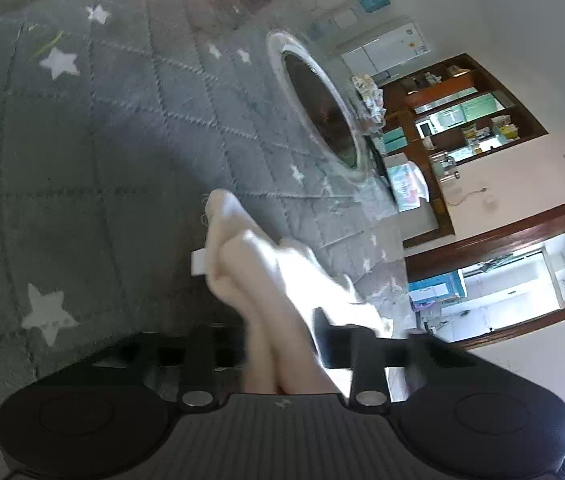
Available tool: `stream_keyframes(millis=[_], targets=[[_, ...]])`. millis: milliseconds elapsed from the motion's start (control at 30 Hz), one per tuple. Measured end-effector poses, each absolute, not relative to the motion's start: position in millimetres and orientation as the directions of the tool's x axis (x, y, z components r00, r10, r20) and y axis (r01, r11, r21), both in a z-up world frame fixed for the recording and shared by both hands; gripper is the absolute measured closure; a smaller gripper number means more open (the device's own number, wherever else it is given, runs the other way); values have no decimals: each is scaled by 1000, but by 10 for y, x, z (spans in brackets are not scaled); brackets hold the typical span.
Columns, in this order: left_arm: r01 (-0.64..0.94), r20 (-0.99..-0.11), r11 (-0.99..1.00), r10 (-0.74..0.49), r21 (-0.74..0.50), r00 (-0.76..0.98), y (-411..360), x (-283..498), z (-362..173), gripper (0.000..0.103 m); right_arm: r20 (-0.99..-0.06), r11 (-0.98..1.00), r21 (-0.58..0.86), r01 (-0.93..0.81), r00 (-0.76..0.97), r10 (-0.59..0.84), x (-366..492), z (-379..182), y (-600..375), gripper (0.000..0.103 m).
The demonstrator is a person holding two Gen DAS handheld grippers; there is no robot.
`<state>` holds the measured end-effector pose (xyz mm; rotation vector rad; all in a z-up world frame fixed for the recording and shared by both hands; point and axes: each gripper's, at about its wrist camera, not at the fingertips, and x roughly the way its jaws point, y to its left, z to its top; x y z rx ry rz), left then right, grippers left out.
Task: Fold clothes
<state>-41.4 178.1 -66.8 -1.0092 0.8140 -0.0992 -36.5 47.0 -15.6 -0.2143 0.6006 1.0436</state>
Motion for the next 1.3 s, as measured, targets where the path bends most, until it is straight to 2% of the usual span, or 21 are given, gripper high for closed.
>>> stream_keyframes(millis=[100,167,333,600,733,900,933,1000,1067,1167,1300], targets=[[-292,-568,557,-423,-778,707,1794,-427,-693,83,-557,523,124,-843,377,740,-355,-174,336,80],[-290,-567,558,-422,-777,707,1802,-435,-698,83,-550,543,132,-829,395,736,-342,-175,224,66],[-277,-575,589,-406,-759,711,1760,-426,-667,83,-552,654,131,-746,493,673,-182,-190,-143,59],[-269,-588,621,-389,-736,710,1704,-420,-635,83,-593,870,99,-484,673,442,344,-428,-828,57],[-272,-592,626,-382,-730,709,1689,-414,-630,83,-604,906,134,-401,692,395,532,-540,-997,52],[-276,-596,631,-375,-725,710,1675,-407,-630,83,-611,907,193,-375,677,410,618,-667,-1062,51],[-276,-597,633,-373,-724,710,1670,-403,-630,83,-609,904,202,-378,674,418,622,-680,-1059,52],[-274,-599,640,-367,-718,711,1659,-395,-624,83,-607,894,219,-391,663,439,616,-691,-1041,63],[-268,-604,656,-357,-705,712,1645,-390,-608,83,-605,881,235,-410,648,463,598,-686,-1012,81],[-255,-627,720,-309,-646,715,1564,-383,-543,82,-586,876,256,-409,655,477,540,-650,-1019,91],[-239,-668,814,-227,-530,709,1406,-378,-441,82,-559,868,284,-408,664,496,461,-601,-1030,92]])
